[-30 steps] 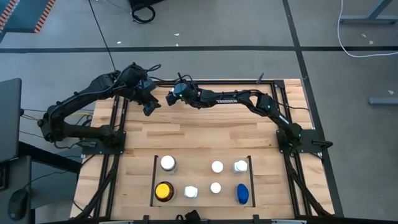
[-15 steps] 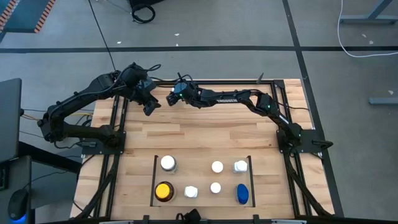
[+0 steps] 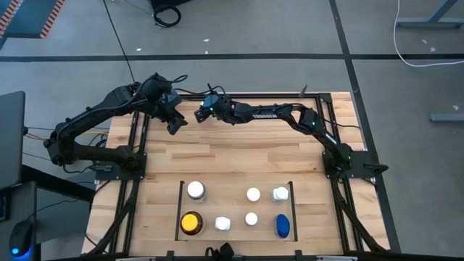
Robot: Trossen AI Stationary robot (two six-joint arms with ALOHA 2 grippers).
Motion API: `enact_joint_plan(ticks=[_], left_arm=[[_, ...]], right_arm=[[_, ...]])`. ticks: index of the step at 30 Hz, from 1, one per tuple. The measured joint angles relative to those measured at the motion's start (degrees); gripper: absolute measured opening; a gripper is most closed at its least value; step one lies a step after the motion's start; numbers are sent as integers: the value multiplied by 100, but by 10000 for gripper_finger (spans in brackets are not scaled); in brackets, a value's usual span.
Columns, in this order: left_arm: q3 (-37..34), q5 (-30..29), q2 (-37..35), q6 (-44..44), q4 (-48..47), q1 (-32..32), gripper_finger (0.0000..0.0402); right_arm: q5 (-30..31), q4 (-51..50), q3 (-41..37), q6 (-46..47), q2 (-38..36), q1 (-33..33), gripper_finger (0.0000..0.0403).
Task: Pick and place medicine bottles onto shelf by color
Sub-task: Put the white pill bottle on the shelf
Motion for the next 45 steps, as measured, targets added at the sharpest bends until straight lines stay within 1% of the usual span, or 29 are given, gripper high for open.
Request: enact_joint_plan(ticks=[9,16,19,26,30,32,35,42,45], left_arm=[[0,0,0,1,-2,1,164],[0,0,0,3,-1,2,153],[0,0,0,3,0,2,148],[0,0,0,5,-2,2,138],[0,0,0,8,-2,2,138],[0,0,-1,8,-2,2,140],[0,0,0,8,-9,2,142],[0,0,0,10,-44,1,133],[0,0,0,8,-42,2,134]], right_arm=[[-148,24,13,-13,0,15,172],[-188,25,15,-16,0,77,131],[-184,24,15,-39,-2,103,125],[-187,12,15,28,-1,117,128],[-192,93,9,-93,-1,118,130],[-212,197,-2,-174,4,118,138],[-227,361,-4,-185,15,118,168],[-209,407,-4,-205,15,116,273],[-205,406,-4,-200,15,83,310]])
